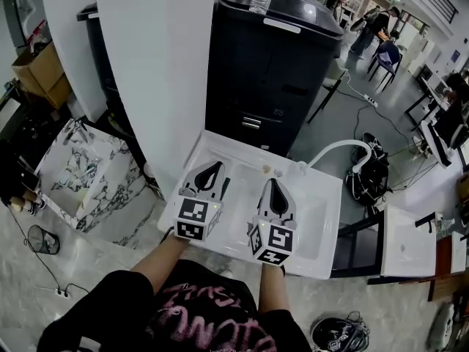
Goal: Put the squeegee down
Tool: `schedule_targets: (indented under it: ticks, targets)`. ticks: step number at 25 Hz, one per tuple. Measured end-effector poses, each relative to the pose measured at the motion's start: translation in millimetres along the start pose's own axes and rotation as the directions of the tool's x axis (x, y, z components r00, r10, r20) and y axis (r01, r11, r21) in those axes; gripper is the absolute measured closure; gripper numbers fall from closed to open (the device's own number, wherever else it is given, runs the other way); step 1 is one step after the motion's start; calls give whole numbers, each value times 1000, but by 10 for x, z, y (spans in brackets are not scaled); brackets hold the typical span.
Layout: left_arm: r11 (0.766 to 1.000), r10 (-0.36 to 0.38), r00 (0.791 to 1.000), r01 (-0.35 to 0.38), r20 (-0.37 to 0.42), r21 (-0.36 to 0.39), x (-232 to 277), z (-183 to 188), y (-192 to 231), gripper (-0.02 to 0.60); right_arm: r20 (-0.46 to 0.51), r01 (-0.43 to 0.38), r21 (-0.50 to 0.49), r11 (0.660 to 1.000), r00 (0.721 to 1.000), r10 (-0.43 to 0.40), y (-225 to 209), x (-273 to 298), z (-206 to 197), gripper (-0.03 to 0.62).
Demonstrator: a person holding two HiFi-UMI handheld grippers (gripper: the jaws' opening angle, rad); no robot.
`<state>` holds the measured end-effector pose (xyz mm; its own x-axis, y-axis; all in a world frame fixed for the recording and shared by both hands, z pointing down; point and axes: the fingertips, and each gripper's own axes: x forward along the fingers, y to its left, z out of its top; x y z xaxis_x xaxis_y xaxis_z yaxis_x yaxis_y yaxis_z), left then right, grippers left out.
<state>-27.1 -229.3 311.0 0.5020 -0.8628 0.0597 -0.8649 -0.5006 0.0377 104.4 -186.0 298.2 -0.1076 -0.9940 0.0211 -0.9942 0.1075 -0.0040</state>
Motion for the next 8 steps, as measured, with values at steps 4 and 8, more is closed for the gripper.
schedule_targets:
  ticks: [4,8]
  targets:
    - [1000,5,1000,-5,12,9,49,28,-4,572,0,2,-2,1000,1000,-2,-50,51,10,574]
    - [1000,1,1000,-2,13,9,109,48,-2,572,-4,-4,-6,1000,1000,4,-60,100,1,574]
